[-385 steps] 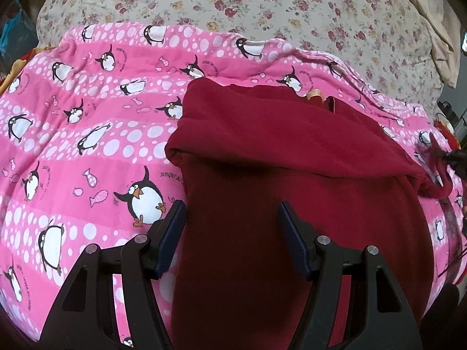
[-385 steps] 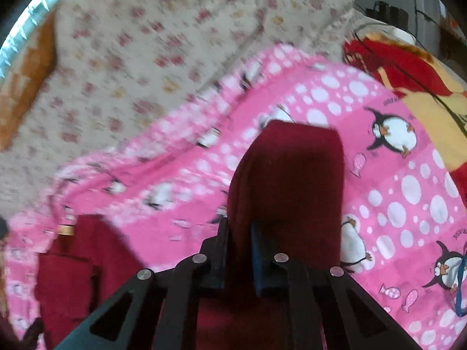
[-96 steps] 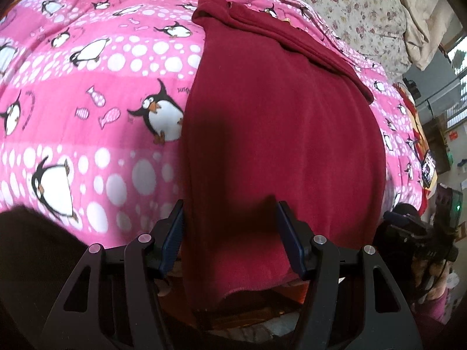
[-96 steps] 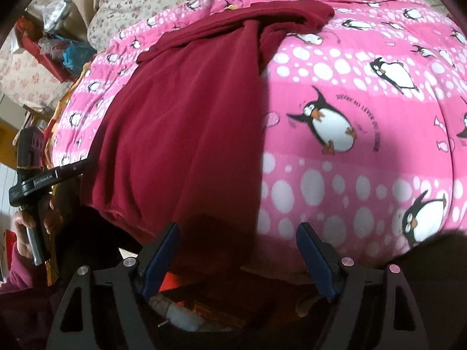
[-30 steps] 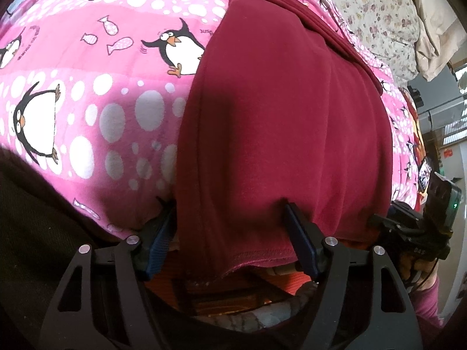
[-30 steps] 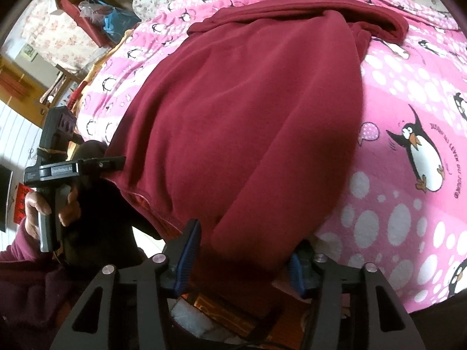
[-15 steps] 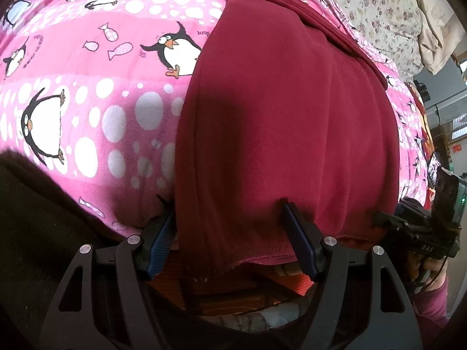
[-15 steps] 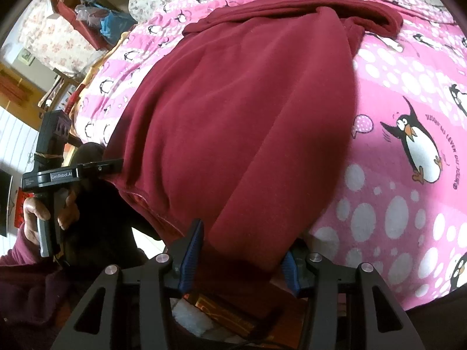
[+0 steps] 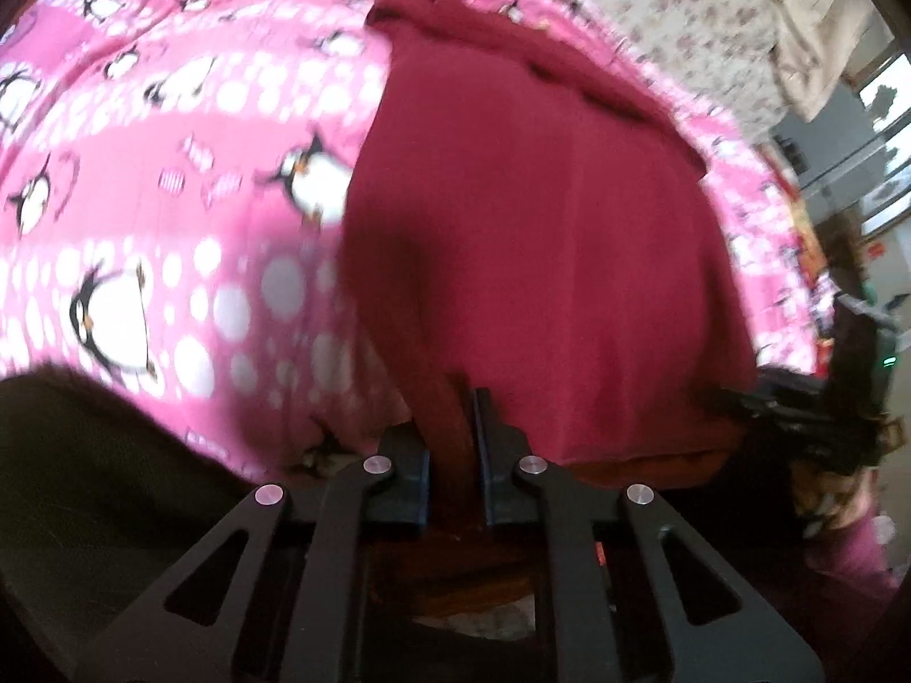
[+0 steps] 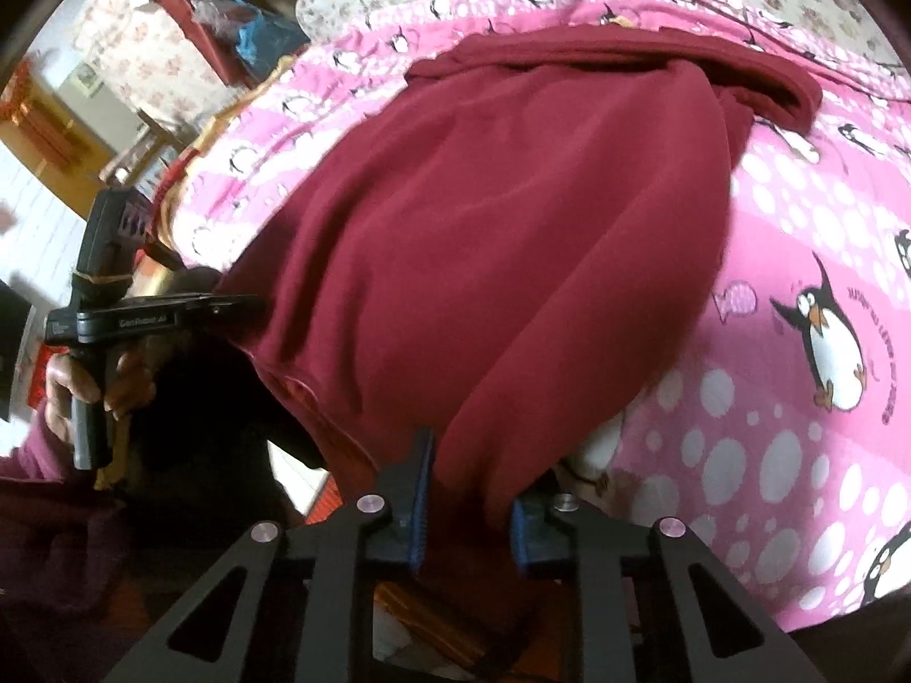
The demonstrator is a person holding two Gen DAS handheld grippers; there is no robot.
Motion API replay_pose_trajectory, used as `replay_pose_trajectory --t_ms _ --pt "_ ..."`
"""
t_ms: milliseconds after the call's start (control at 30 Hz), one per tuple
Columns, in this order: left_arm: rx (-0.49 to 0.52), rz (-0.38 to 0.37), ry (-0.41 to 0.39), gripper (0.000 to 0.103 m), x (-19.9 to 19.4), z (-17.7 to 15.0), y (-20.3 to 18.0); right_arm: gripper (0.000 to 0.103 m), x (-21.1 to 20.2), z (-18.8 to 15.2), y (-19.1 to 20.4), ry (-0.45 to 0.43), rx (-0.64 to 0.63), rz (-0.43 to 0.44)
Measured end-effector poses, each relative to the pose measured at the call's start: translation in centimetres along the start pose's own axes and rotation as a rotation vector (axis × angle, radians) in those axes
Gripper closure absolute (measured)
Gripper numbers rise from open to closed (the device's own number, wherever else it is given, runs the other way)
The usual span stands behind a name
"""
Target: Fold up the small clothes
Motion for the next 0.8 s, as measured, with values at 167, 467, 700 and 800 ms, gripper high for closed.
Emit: replay_pose_trajectory --t_ms 167,467,700,800 --pt "-0.044 -0.039 -0.050 0.093 -1.7 3.4 0.9 0.086 -2.7 2.5 0.0 -0.082 0.035 0.102" --pt "-0.077 -0.088 -0.144 0.094 -3.6 7.9 0.6 0.088 -6.9 6.4 -2.3 -0.214 0.105 0.129" --pt "-0.146 -0.043 -0.254 0.094 -5.2 13.0 1.3 0.088 -9.1 10.0 -4.2 -0.313 0.159 0.129" --pt "-0.124 0.003 -0.302 0.094 -5.9 15.8 1.1 0.088 -10.0 12.4 -4.9 -0.344 0.163 0.101"
Point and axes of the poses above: each gripper's, at about its wrist camera, not at the fingertips, and x roughly the way its jaws point, y to its left, z to its top, the point moved 9 cm from there along x, roughly the way its jaws point, and after that the axes turned 9 degrees about y, right-handed, at the moved point
